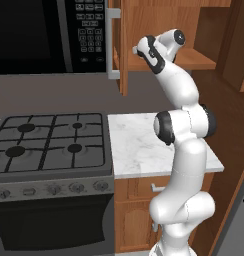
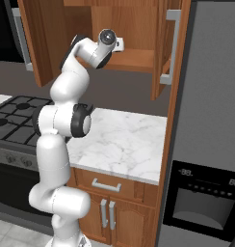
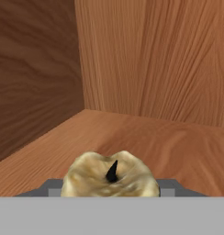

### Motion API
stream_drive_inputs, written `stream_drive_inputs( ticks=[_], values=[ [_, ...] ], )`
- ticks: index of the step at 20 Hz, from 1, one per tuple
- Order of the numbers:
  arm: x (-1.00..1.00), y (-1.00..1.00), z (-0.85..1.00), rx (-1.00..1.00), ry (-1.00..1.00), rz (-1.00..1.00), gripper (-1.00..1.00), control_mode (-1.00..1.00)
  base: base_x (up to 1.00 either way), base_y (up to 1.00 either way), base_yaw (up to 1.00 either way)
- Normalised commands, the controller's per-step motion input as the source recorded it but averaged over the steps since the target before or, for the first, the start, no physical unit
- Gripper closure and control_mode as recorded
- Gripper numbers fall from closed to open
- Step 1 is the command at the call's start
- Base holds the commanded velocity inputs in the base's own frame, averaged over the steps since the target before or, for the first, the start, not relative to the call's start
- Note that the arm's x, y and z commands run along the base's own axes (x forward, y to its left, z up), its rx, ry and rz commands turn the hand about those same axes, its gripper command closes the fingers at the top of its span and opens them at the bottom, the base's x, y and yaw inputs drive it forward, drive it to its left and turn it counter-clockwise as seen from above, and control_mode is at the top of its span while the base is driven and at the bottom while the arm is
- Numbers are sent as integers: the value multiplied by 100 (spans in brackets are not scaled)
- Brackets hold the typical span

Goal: Get the candle and the liquor from the cabinet and move them to the dining counter.

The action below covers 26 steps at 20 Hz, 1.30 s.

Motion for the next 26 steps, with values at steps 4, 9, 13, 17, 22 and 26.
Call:
stream_drive_inputs(
  ticks=[4,9,13,17,22,26],
  values=[
    [-63,-9,3,0,0,0,100,-100,0,0,0],
    [-78,-17,0,0,-2,0,100,-100,0,0,0],
    [-86,-25,-10,0,-3,0,100,-100,0,0,0],
    [-95,-22,-3,0,-5,0,100,-100,0,0,0],
    [-100,-2,0,-3,-1,-1,100,-100,0,0,0],
    [-100,0,0,-5,0,-3,100,-100,0,0,0]
  ],
)
